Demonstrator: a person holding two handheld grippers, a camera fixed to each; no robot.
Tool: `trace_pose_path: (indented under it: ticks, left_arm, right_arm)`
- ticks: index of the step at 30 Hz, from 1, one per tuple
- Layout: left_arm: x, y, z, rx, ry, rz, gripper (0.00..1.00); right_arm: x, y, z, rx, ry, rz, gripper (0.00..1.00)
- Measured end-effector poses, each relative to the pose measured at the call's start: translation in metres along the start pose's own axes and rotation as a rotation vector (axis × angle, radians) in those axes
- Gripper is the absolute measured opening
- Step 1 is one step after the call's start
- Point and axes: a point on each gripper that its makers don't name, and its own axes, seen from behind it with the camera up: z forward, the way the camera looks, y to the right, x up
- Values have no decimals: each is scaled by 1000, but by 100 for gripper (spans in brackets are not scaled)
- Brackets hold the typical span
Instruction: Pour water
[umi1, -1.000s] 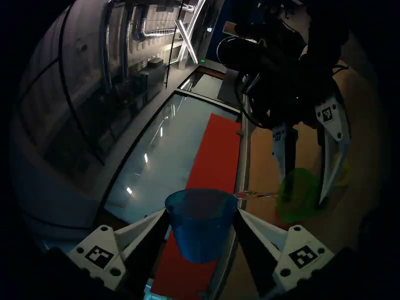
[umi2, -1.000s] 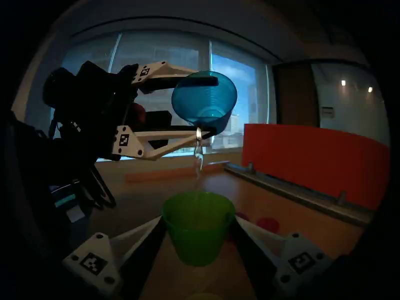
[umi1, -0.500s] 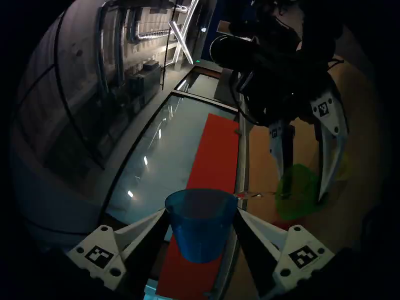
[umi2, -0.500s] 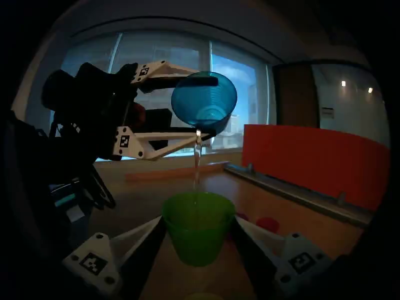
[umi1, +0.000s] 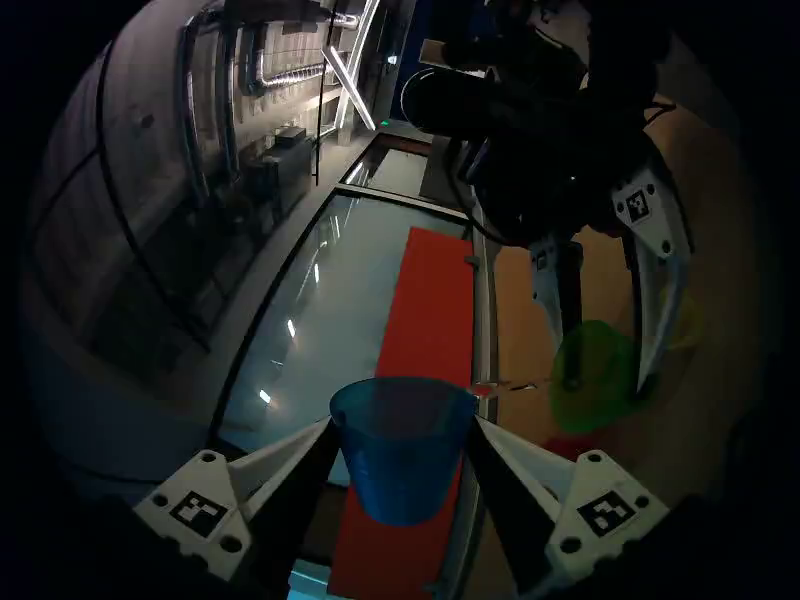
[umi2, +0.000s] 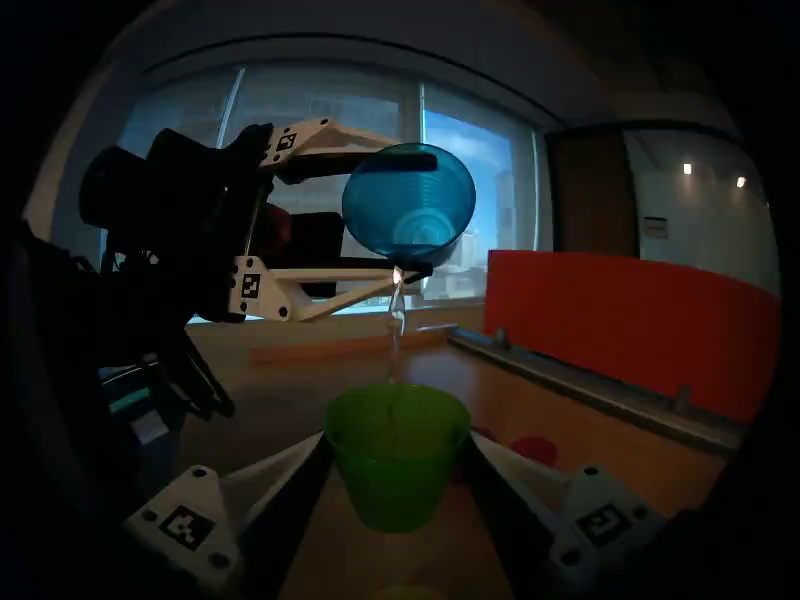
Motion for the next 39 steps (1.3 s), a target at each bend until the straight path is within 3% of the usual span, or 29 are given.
trace_pose_path:
  ticks: [24, 39]
  left_arm:
    - [3, 5, 4, 5, 6, 91, 85]
    - [4, -1, 6, 15, 9, 148, 85]
  right_arm:
    - [0, 0, -2, -3, 0, -6, 89]
    - [-1, 0, -2, -4, 1, -6, 89]
